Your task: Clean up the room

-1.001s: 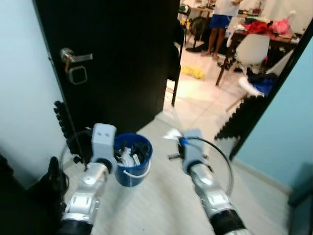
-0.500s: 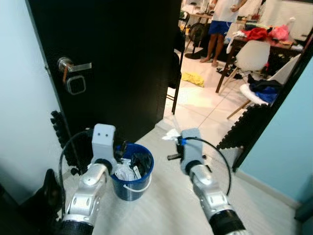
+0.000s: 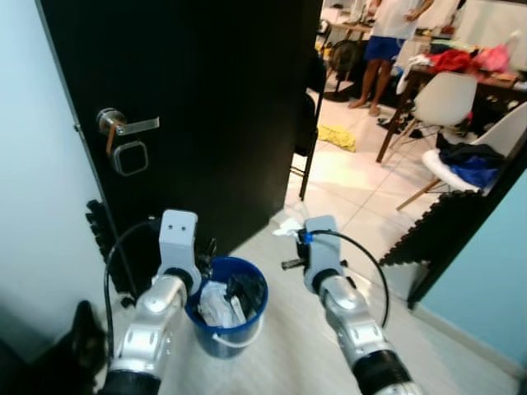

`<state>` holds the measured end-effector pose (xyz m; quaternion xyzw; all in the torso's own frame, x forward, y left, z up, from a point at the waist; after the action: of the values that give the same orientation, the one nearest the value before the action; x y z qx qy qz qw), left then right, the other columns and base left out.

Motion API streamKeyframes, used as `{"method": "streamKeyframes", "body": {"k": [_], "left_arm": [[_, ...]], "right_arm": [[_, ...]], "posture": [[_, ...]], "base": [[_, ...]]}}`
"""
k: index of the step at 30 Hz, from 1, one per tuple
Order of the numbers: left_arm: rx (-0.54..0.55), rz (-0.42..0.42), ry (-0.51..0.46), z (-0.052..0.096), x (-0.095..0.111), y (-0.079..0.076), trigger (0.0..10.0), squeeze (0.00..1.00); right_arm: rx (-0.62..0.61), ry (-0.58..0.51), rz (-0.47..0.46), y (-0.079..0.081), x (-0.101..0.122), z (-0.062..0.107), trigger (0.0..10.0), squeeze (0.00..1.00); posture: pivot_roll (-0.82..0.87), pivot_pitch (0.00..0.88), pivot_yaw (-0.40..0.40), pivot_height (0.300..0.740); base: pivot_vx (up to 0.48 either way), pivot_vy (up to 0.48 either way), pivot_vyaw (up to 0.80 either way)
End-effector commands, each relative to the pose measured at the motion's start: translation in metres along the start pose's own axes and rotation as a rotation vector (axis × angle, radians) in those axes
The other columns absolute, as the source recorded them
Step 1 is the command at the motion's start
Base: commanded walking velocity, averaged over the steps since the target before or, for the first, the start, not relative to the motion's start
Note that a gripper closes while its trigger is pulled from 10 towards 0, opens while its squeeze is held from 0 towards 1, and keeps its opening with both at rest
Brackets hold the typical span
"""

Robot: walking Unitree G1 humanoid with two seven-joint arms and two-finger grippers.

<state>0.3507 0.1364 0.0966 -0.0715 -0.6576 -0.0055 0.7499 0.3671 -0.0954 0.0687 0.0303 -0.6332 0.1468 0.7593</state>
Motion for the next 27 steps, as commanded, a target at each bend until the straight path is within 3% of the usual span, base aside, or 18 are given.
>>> {"method": "streamKeyframes", "body": {"k": [1, 27], "left_arm": [[-0.015, -0.009, 0.012, -0.0010, -0.0042, -0.0032, 10.0, 0.00], [-0.031, -0.016, 0.007, -0.0045, -0.0020, -0.0042, 10.0, 0.00]], "right_arm": [[-0.024, 0.016, 0.002, -0.0093, -0.0056, 0.0013, 10.0, 0.00], [-0.032, 0.035, -0.002, -0.0113, -0.0128, 0.0013, 10.0, 0.00]], "posture": [[0.06, 0.000, -0.060, 0.740], [0.07, 0.006, -0.052, 0.740]], "base": [[0.360, 0.000, 0.00], [0.352, 0.000, 0.00]]}}
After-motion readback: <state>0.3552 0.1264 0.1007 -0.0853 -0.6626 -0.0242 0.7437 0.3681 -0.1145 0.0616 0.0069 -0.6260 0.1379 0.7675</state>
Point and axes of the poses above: a point about 5 cm out from each wrist's last joint towards the gripper, its own z axis pointing back from the gripper into the wrist, its own x axis along the axis of the wrist's last joint, y = z × x, the point moved 4 cm from there along -z, pointing out of the wrist towards the gripper, and after that the axes turned 5 degrees about z, right-handed, at the moved point
